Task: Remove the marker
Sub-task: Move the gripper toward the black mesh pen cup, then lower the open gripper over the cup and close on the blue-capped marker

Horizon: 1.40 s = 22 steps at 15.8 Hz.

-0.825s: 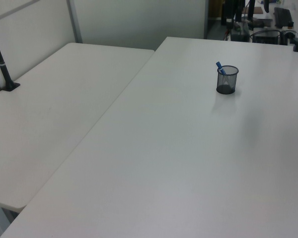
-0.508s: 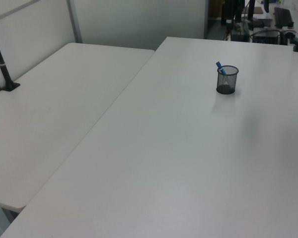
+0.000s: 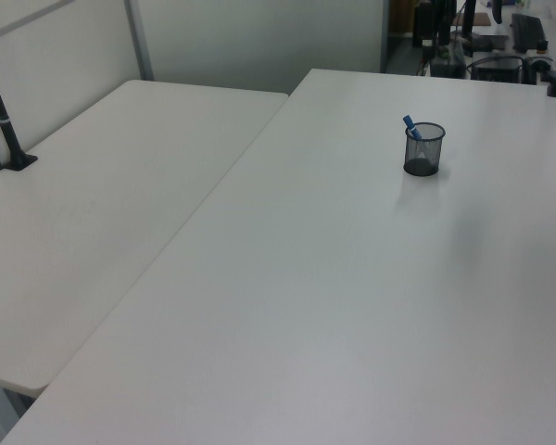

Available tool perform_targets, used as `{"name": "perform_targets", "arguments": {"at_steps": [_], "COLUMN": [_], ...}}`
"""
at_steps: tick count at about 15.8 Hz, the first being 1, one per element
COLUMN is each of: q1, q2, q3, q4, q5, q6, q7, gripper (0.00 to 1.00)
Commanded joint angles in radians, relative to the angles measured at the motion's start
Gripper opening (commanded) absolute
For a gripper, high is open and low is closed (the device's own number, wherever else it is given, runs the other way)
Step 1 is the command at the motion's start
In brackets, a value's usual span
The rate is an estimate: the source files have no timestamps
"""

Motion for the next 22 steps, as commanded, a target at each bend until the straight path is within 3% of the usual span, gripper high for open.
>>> {"name": "perform_targets", "arguments": {"at_steps": [1, 10, 12, 16, 22], "q1": [0.001, -0.057, -0.07, -0.123, -0.171], "q2": [-0.016, -0.002, 0.051, 0.166, 0.249], "q3": [0.001, -0.014, -0.014, -0.016, -0.016], "q4": [-0.019, -0.017, -0.017, -0.019, -0.019], "q5": [-0.005, -0.005, 0.001, 0.003, -0.011], "q6": [-0.008, 0.044, 0.05, 0.197, 0.326], "q7": [-0.018, -0.068, -0.11, -0.06, -0.109], "gripper": [1.0, 1.0, 1.0, 1.0, 1.0]}}
